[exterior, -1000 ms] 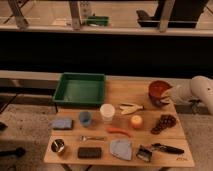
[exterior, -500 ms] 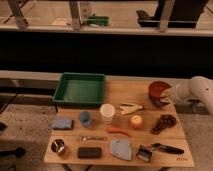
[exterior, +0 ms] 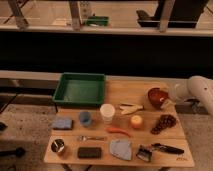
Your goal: Stack bowls into tray
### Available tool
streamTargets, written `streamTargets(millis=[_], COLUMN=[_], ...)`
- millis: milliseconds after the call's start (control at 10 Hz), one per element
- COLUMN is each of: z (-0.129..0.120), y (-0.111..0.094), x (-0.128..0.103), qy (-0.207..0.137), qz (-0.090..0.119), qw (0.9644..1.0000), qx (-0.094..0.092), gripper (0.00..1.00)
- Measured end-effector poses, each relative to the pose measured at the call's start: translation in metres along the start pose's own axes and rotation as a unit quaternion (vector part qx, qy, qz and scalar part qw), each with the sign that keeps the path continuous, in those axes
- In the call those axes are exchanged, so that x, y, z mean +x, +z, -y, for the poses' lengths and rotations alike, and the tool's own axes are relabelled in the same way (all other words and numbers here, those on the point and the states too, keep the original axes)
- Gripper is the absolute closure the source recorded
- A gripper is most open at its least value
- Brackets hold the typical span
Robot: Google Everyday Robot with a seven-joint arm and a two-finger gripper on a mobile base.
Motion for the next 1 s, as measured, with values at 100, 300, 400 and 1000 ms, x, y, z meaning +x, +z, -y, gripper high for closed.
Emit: streamTargets(millis=[100, 300, 400, 1000], z=[0.0, 0.004, 0.002, -0.027], y=[0.001, 0.002, 0.004, 0.046], x=[-0.002, -0.008, -0.01, -0.011], qy=[-0.001, -0.01, -0.012, 0.004], qz=[0.002, 0.005, 0.006, 0.018], qw=[1.0, 0.9999, 0.9998, 0.9984], qx=[-0.002, -0.009, -0.014, -0.054], gripper=[0.2, 0.2, 0.2, 0.2])
